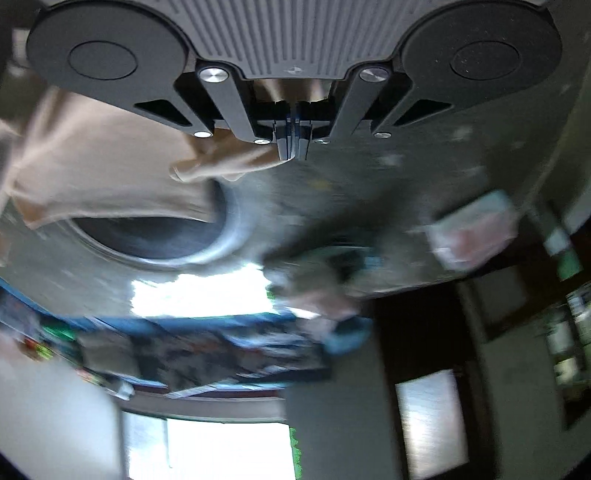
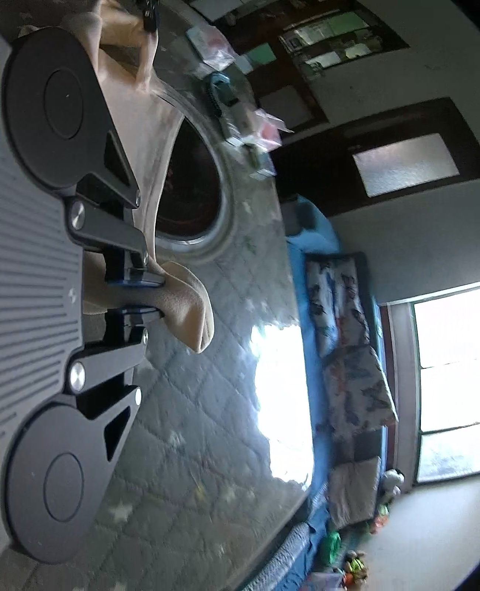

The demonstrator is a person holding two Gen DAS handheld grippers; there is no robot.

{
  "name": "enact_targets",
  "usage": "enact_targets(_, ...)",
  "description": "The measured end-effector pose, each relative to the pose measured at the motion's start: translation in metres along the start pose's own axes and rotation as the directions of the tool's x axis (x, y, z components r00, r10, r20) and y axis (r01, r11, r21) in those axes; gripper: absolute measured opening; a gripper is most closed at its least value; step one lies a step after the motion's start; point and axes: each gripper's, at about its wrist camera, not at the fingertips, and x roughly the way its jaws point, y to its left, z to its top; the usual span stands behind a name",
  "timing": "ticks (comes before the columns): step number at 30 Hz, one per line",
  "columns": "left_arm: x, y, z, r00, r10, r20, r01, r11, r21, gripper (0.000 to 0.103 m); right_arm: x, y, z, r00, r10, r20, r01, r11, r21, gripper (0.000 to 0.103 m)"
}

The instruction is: Fold clothes

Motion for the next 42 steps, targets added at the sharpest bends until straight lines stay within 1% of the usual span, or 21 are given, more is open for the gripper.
enact_targets(5, -0.015, 0.036, -0.006, 0.995, 0.104, 0.008, -0.103, 0.987, -0.121, 0.002, -0.022, -0.017, -0.004, 0.997, -0.061, 0.05, 0.059, 0.998, 0.028, 0.009)
enact_targets(6, -0.015, 0.042, -0.009, 0.993, 0.115, -0.006, -0.114, 0.984, -0.139, 0.002, -0.024, -0.021, -0.005, 0.996, -0.078, 0.054, 0.076, 0.997, 0.033, 0.009)
enact_targets(9, -0.005, 0.054, -0.023, 0.989, 0.125, -0.084, -0.138, 0.975, -0.174, 0.002, -0.022, -0.034, -0.007, 0.992, -0.119, 0.049, 0.116, 0.991, 0.064, 0.009)
enact_targets(11, -0.001, 0.06, -0.031, 0.983, 0.125, -0.132, -0.149, 0.97, -0.191, 0.004, -0.017, -0.04, -0.011, 0.99, -0.138, 0.018, 0.136, 0.988, 0.071, 0.01)
enact_targets(12, -0.003, 0.061, -0.033, 0.984, 0.116, -0.137, -0.141, 0.972, -0.19, 0.006, -0.014, -0.042, -0.013, 0.99, -0.144, -0.004, 0.144, 0.987, 0.07, 0.011)
enact_targets(14, -0.013, 0.055, -0.034, 0.988, 0.105, -0.113, -0.122, 0.98, -0.154, 0.006, -0.009, -0.045, -0.016, 0.987, -0.156, -0.048, 0.158, 0.986, 0.055, 0.017)
enact_targets(15, -0.018, 0.052, -0.035, 0.99, 0.1, -0.101, -0.113, 0.984, -0.136, 0.008, -0.011, -0.044, -0.017, 0.987, -0.158, -0.044, 0.16, 0.986, 0.053, 0.018)
enact_targets(16, -0.025, 0.047, -0.036, 0.992, 0.091, -0.082, -0.1, 0.989, -0.109, 0.014, -0.014, -0.044, -0.018, 0.986, -0.16, -0.04, 0.162, 0.986, 0.05, 0.018)
enact_targets(18, -0.043, 0.028, -0.037, 0.999, 0.034, -0.03, -0.035, 0.999, -0.026, 0.02, -0.019, -0.043, -0.02, 0.986, -0.163, -0.032, 0.164, 0.985, 0.045, 0.02)
enact_targets(20, -0.06, 0.004, -0.039, 0.999, -0.043, 0.014, 0.042, 0.997, 0.067, 0.02, -0.026, -0.037, -0.02, 0.99, -0.139, -0.03, 0.139, 0.99, 0.029, 0.023)
enact_targets(22, -0.073, -0.023, -0.044, 0.989, -0.141, 0.038, 0.133, 0.978, 0.158, 0.024, -0.031, -0.028, -0.021, 0.995, -0.095, -0.034, 0.095, 0.995, 0.006, 0.023)
enact_targets(24, -0.08, -0.049, -0.049, 0.972, -0.235, 0.024, 0.223, 0.947, 0.23, 0.03, -0.034, -0.02, -0.023, 0.998, -0.042, -0.041, 0.042, 0.999, -0.014, 0.024)
enact_targets(25, -0.083, -0.063, -0.052, 0.96, -0.28, 0.011, 0.267, 0.927, 0.262, 0.03, -0.034, -0.016, -0.024, 0.999, -0.015, -0.046, 0.014, 1.0, -0.023, 0.025)
enact_targets(26, -0.085, -0.076, -0.055, 0.95, -0.314, 0.002, 0.299, 0.908, 0.295, 0.03, -0.032, -0.01, -0.025, 0.998, -0.004, -0.057, 0.002, 0.999, -0.032, 0.031)
enact_targets(27, -0.086, -0.09, -0.058, 0.942, -0.336, -0.001, 0.318, 0.889, 0.33, 0.03, -0.03, -0.005, -0.026, 0.998, 0.008, -0.068, -0.01, 0.999, -0.04, 0.033)
enact_targets(29, -0.089, -0.116, -0.064, 0.925, -0.38, -0.011, 0.353, 0.847, 0.399, 0.034, -0.025, 0.003, -0.03, 0.996, 0.014, -0.09, -0.019, 0.998, -0.057, 0.033)
enact_targets(31, -0.092, -0.142, -0.07, 0.915, -0.404, 0.004, 0.354, 0.808, 0.47, 0.048, -0.019, 0.003, -0.034, 0.994, 0.017, -0.107, -0.023, 0.998, -0.053, 0.033)
enact_targets(34, -0.09, -0.172, -0.075, 0.904, -0.427, 0.013, 0.35, 0.757, 0.552, 0.049, -0.014, 0.001, -0.038, 0.993, 0.007, -0.118, -0.011, 0.999, -0.039, 0.034)
enact_targets(37, -0.079, -0.198, -0.078, 0.896, -0.444, -0.014, 0.364, 0.716, 0.596, 0.049, -0.013, -0.006, -0.041, 0.993, -0.007, -0.119, 0.004, 1.0, -0.026, 0.035)
enact_targets(40, -0.065, -0.212, -0.08, 0.902, -0.431, -0.036, 0.36, 0.703, 0.613, 0.049, -0.013, -0.013, -0.041, 0.993, -0.021, -0.117, 0.019, 1.0, -0.018, 0.037)
enact_targets(42, -0.056, -0.217, -0.079, 0.913, -0.407, -0.044, 0.345, 0.707, 0.617, 0.049, -0.013, -0.019, -0.042, 0.993, -0.025, -0.117, 0.025, 1.0, -0.007, 0.038)
